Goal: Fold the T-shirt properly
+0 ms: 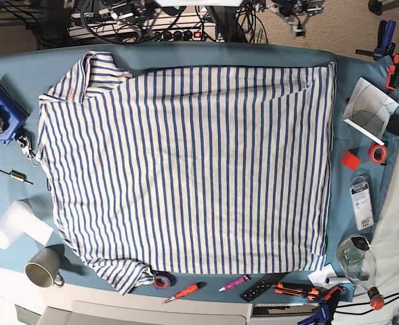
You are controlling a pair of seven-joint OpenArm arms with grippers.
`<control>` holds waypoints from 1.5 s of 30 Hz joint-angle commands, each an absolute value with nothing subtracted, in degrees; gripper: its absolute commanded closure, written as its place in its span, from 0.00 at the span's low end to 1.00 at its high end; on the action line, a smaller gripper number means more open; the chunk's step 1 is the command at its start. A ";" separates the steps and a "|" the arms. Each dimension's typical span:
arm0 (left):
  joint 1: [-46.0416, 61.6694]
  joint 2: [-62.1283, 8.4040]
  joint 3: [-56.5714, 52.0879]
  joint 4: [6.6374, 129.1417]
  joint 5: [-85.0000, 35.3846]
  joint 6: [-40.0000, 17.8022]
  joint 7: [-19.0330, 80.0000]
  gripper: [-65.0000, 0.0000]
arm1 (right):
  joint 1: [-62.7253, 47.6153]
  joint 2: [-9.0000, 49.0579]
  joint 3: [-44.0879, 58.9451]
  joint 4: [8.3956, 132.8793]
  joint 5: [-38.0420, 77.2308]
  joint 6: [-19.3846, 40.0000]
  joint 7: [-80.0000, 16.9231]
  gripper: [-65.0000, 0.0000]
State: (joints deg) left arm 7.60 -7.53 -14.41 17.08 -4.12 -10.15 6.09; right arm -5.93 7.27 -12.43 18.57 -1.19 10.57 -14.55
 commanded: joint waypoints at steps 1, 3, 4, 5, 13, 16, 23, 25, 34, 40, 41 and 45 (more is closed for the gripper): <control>8.34 -8.25 -14.39 17.82 -4.40 -10.59 6.00 1.00 | -6.55 8.23 -12.34 19.25 -0.91 10.92 -14.79 1.00; 9.61 -9.08 -14.39 19.11 -4.99 -10.87 6.22 1.00 | -7.84 9.56 -12.34 21.15 -0.91 10.92 -15.05 1.00; 10.31 -9.50 -14.39 19.81 -5.17 -11.94 6.48 1.00 | -8.69 10.24 -12.34 22.46 -0.91 10.92 -15.31 1.00; 11.09 -9.91 -14.39 20.51 -5.19 -13.37 6.42 1.00 | -9.72 10.94 -12.34 23.94 -0.91 10.92 -15.44 1.00; 19.09 -11.44 -14.39 29.85 -10.02 -19.16 6.39 1.00 | -19.33 15.55 -12.32 37.65 -0.38 10.87 -15.46 1.00; 22.20 -11.40 -14.39 34.13 -11.07 -19.16 6.39 1.00 | -22.63 17.04 -12.32 42.04 2.83 10.90 -15.73 1.00; 30.13 -11.44 -14.39 45.58 -11.66 -19.49 6.39 1.00 | -29.58 19.51 -12.27 50.92 3.62 10.87 -16.60 1.00; 32.88 -11.42 -14.39 49.71 -12.32 -19.59 6.39 1.00 | -31.75 20.01 -12.27 53.78 3.60 10.85 -16.75 1.00; 45.04 -11.42 -14.44 69.80 -12.91 -19.57 6.42 1.00 | -44.80 20.32 -3.88 72.77 3.62 10.70 -18.65 1.00; 51.11 -11.42 -14.44 81.36 -12.91 -19.57 8.34 1.00 | -53.08 20.34 3.79 87.33 3.66 10.74 -21.67 1.00; 51.90 -11.44 -14.44 83.13 -12.91 -19.57 9.63 1.00 | -54.24 20.34 4.54 89.65 3.66 10.74 -21.96 1.00; 54.76 -11.42 -14.44 89.84 -12.91 -19.53 13.19 1.00 | -58.46 20.32 5.69 98.72 3.90 10.74 -23.79 1.00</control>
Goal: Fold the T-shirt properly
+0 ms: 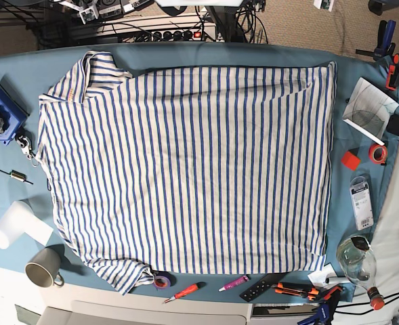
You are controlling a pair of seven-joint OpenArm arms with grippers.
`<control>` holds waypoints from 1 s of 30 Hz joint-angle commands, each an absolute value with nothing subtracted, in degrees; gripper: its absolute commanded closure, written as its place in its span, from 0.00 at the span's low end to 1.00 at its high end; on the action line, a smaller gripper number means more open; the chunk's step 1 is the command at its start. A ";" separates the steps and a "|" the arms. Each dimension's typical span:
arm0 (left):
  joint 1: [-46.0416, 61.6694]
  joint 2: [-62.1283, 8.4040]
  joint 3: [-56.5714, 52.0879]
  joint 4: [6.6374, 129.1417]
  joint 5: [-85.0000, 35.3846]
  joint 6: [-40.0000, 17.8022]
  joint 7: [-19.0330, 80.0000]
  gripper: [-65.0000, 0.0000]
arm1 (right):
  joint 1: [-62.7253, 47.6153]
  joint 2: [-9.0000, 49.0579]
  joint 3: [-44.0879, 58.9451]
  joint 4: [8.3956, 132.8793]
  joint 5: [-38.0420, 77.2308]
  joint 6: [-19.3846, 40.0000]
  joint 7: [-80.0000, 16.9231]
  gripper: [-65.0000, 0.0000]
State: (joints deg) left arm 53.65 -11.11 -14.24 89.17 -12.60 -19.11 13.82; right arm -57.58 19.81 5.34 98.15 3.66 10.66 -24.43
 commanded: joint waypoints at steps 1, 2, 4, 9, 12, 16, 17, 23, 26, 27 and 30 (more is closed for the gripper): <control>55.55 -11.42 -14.44 91.53 -12.88 -19.53 13.21 1.00 | -59.40 20.32 5.69 100.86 4.40 10.74 -24.51 1.00; 56.34 -11.42 -14.44 93.23 -12.88 -19.53 13.30 1.00 | -60.27 20.32 5.69 102.98 5.26 10.74 -25.39 1.00; 58.19 -11.42 -14.44 96.95 -12.88 -19.53 13.56 1.00 | -61.78 20.32 5.69 107.09 6.74 10.74 -27.35 1.00; 62.50 -11.42 -14.44 108.20 -12.84 -18.92 18.61 1.00 | -63.77 20.29 5.69 116.75 7.07 10.72 -31.90 1.00; 64.16 -11.42 -14.44 115.20 -12.64 -18.94 21.28 1.00 | -63.81 20.32 5.69 122.28 7.09 10.72 -34.50 1.00; 64.75 -11.42 -14.44 123.90 -12.64 -18.94 27.11 1.00 | -63.77 20.29 5.69 130.28 7.07 10.72 -38.76 1.00; 64.75 -11.42 -14.44 125.78 -12.64 -18.92 28.38 1.00 | -63.77 20.29 5.69 132.22 7.05 10.72 -39.70 1.00; 64.75 -11.40 -14.44 132.99 -12.62 -19.03 30.26 1.00 | -62.52 19.35 5.69 135.00 5.23 10.72 -44.25 1.00; 64.75 -11.42 -14.44 134.17 -12.62 -19.18 30.35 1.00 | -61.06 19.38 5.69 135.00 3.51 11.05 -45.74 0.87; 64.73 -11.42 -14.44 134.32 -12.64 -19.18 30.68 1.00 | -60.80 19.38 5.69 135.00 2.81 11.18 -45.78 0.75; 64.73 -11.42 -14.44 134.34 -12.64 -19.18 30.65 1.00 | -60.71 19.35 5.69 135.00 0.49 10.87 -45.17 0.48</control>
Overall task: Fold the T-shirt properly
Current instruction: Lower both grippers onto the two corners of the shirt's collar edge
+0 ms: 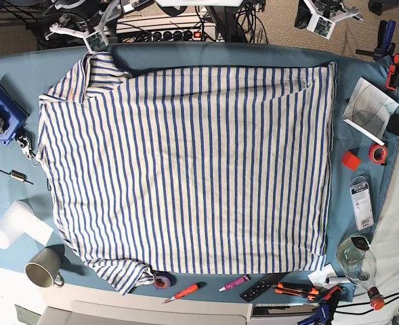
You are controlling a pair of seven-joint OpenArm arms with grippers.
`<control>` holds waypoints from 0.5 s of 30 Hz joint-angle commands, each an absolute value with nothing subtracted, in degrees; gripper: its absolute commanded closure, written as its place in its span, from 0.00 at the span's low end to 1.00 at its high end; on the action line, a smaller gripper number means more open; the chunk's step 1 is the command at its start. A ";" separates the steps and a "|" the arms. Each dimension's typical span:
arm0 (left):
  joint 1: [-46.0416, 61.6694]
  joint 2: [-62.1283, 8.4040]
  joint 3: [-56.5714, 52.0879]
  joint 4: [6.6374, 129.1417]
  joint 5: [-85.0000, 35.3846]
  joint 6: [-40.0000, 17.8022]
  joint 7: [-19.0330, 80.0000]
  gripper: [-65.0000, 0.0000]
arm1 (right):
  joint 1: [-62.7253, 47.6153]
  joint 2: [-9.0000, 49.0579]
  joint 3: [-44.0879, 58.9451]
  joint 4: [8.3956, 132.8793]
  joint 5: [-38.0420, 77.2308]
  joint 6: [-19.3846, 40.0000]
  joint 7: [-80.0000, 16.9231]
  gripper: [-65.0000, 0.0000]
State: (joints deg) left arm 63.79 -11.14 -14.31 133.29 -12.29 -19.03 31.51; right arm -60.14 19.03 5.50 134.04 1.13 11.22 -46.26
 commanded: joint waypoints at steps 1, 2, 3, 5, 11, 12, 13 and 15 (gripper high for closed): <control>64.71 -11.42 -14.44 134.34 -12.67 -19.22 30.65 1.00 | -60.55 19.35 5.69 135.00 -0.16 10.55 -45.17 0.47; 64.71 -11.42 -14.44 134.34 -12.64 -19.20 30.65 1.00 | -60.25 19.35 5.69 135.00 -0.73 9.89 -45.19 0.47; 64.66 -11.42 -14.44 134.34 -12.67 -19.20 30.63 1.00 | -59.86 19.35 5.69 135.00 -1.15 8.93 -45.17 0.47; 64.25 -11.44 -14.44 134.34 -12.64 -19.18 30.30 0.86 | -58.50 19.20 5.69 135.00 -1.17 6.39 -45.28 0.47; 61.34 -11.44 -14.44 134.32 -12.64 -19.18 30.06 0.55 | -51.64 17.61 5.74 135.00 -3.36 2.26 -47.66 0.47; 60.97 -11.42 -14.44 134.32 -12.64 -19.18 30.06 0.55 | -50.87 17.63 5.74 135.00 -3.70 1.63 -47.70 0.47; 60.77 -11.44 -14.44 134.32 -12.64 -19.18 30.06 0.55 | -50.24 17.63 5.74 135.00 -4.03 1.13 -47.77 0.47; 60.45 -11.44 -14.44 134.32 -12.62 -19.18 30.06 0.55 | -49.39 17.61 5.76 135.00 -4.97 0.05 -47.77 0.47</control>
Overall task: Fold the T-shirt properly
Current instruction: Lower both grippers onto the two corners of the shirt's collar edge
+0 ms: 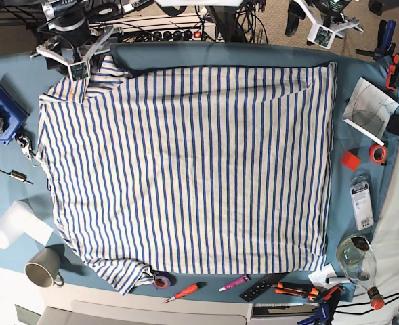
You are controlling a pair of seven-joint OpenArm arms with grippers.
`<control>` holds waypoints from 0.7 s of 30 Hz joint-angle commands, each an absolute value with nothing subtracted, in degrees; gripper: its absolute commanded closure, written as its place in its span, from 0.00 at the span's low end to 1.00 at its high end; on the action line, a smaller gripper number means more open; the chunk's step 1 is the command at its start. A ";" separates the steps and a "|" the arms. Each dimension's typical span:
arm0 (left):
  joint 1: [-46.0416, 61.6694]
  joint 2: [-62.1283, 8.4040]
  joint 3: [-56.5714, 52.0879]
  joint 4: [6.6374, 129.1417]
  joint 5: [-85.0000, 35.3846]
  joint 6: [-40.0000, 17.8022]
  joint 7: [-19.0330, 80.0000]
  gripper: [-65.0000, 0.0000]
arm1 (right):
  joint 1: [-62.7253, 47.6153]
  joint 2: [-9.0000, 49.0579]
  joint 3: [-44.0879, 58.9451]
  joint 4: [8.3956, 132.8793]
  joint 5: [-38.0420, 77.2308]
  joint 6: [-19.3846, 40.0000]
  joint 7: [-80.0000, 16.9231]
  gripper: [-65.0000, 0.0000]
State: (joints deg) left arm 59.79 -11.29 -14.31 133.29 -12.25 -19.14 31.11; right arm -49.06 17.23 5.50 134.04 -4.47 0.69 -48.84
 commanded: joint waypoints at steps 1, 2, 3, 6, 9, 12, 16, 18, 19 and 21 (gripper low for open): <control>60.27 -11.42 -14.44 134.32 -12.62 -19.20 30.11 0.55 | -49.06 17.61 5.74 135.00 -5.69 -0.25 -47.72 0.47; 59.96 -11.44 -14.44 134.32 -12.62 -19.22 30.24 0.55 | -48.64 17.61 5.76 135.00 -6.11 -0.78 -47.75 0.47; 59.70 -11.42 -14.44 134.32 -12.62 -19.18 30.22 0.55 | -48.29 17.61 5.76 135.00 -6.52 -1.37 -47.75 0.47; 58.30 -11.42 -14.44 134.32 -12.01 -19.22 30.55 0.55 | -46.89 17.61 6.31 135.00 -7.51 -2.00 -47.72 0.47; 56.42 -11.44 -14.44 134.30 -10.72 -19.16 32.18 0.55 | -45.21 17.61 8.47 135.00 -7.31 -2.00 -47.57 0.47; 55.00 -11.42 -14.44 134.30 -10.72 -19.18 33.45 0.55 | -43.18 17.63 10.85 133.51 -5.72 -1.72 -47.59 0.47; 54.24 -11.42 -14.41 134.28 -10.74 -19.27 33.41 0.55 | -41.23 17.61 11.68 128.44 -1.63 0.62 -47.79 0.47; 54.11 -11.42 -14.41 134.28 -10.74 -19.38 33.19 0.55 | -40.23 17.61 11.68 125.56 -0.86 0.89 -47.81 0.47; 54.11 -11.44 -14.41 134.28 -10.74 -19.38 32.97 0.55 | -39.68 17.63 11.68 123.98 -0.89 0.86 -47.81 0.47; 54.11 -11.42 -14.41 134.28 -10.74 -19.35 32.99 0.55 | -38.30 17.61 11.68 120.95 -0.73 1.04 -47.77 0.47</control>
